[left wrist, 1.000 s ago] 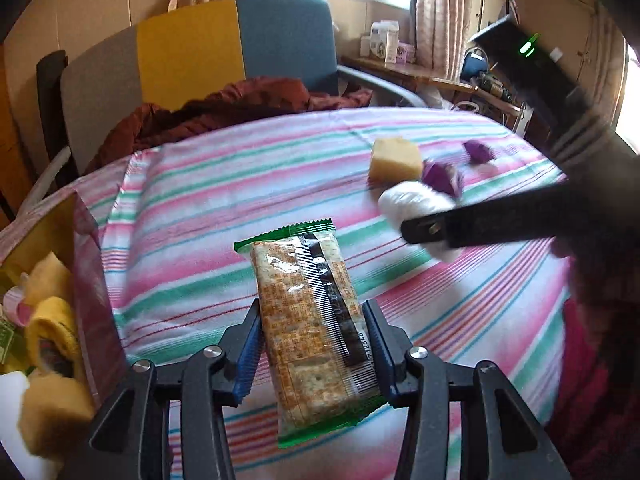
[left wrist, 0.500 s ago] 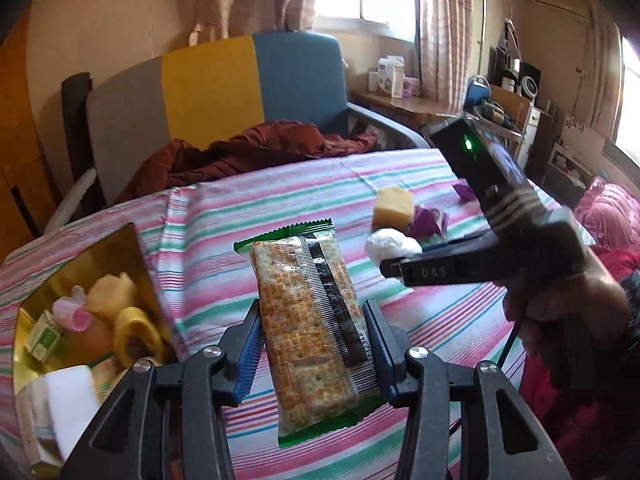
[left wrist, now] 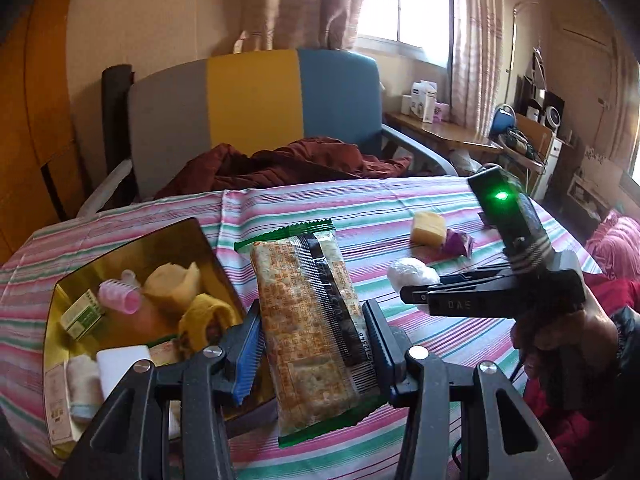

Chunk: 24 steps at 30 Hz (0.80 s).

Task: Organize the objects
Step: 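Carry both items to the gold tray and open both tools to release them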

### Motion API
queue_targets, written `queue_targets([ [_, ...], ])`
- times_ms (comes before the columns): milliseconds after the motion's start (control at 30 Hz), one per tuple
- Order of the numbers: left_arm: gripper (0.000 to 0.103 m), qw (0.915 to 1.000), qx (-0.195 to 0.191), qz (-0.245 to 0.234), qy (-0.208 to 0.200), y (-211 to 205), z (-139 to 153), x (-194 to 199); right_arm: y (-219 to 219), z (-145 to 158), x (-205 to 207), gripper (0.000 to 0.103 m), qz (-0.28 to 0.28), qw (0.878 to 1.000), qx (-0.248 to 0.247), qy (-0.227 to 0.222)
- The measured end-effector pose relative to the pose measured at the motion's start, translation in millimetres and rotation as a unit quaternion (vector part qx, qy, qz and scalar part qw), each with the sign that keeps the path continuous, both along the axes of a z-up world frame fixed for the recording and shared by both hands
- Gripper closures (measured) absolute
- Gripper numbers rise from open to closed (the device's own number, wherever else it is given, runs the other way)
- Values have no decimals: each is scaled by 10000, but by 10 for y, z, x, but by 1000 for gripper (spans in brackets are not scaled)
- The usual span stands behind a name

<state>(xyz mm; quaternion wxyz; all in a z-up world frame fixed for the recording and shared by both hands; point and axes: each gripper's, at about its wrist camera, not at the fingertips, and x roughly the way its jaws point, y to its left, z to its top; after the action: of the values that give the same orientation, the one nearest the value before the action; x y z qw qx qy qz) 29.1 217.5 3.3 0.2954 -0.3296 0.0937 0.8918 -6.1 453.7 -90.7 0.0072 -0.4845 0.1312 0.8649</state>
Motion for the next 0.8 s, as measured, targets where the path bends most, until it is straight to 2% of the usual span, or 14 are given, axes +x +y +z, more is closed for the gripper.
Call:
queue_targets([
  [200,55,9994,184,271,-126,-304,5,-88,-261,146,61,66,59,9995,-216,237],
  [367,55,9955,478,786,-219,-809,82,-220,-533,317,71,65,257,9979,-366,474],
  [467,55,9896,651,1267,-218,-1251,141,-312,-739,442,56,65,484,9959,-442,625],
  [600,55,9800,625,1880,-184,-1786,104,-401,-1053,588,-22,65,868,9917,-534,781],
  [733,55,9706,597,2317,-274,-2165,14,-529,-1382,676,-142,65,1274,9866,-562,850],
  [800,55,9703,551,2337,-289,-2246,0,-591,-1531,701,-200,65,1454,9842,-534,861],
])
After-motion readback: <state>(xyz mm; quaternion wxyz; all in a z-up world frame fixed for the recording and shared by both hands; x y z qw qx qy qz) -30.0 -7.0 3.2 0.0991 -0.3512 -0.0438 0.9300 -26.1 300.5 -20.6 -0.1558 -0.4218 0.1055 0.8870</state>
